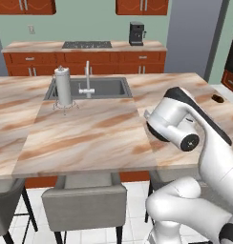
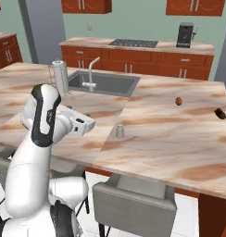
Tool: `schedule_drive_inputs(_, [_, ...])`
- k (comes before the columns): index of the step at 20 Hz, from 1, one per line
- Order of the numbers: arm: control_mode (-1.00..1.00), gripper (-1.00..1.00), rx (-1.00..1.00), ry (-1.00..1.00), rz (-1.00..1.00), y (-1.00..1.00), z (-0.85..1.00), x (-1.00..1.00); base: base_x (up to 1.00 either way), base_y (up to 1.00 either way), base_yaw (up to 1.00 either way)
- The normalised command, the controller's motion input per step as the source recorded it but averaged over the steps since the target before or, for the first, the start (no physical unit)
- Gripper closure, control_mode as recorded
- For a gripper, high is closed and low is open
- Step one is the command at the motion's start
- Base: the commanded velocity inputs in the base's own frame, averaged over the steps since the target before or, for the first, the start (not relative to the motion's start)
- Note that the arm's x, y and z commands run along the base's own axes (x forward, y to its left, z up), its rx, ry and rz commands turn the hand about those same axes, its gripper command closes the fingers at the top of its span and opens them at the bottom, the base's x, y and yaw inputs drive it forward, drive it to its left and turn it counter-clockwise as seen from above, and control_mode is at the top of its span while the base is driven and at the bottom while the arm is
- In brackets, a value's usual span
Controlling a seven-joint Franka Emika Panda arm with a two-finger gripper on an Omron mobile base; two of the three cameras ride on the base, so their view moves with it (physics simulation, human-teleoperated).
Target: Move the mayonnaise and shaker from the cabinet to the dining counter.
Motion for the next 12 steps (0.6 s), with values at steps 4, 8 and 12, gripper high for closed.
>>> schedule_drive_inputs(4, [-1.0, -1.0, -0.14, 0.41, 0.0, 0.03, 1.0, -0.14, 0.0, 0.0, 0.0])
schedule_drive_inputs(8, [-1.0, -1.0, -0.18, 0.29, 0.0, 0.08, 1.0, -0.17, 0.0, 0.0, 0.0])
schedule_drive_inputs(12, [-1.0, -1.0, -0.24, -0.18, 0.01, 0.28, 1.0, -0.05, 0.0, 0.0, 0.0])
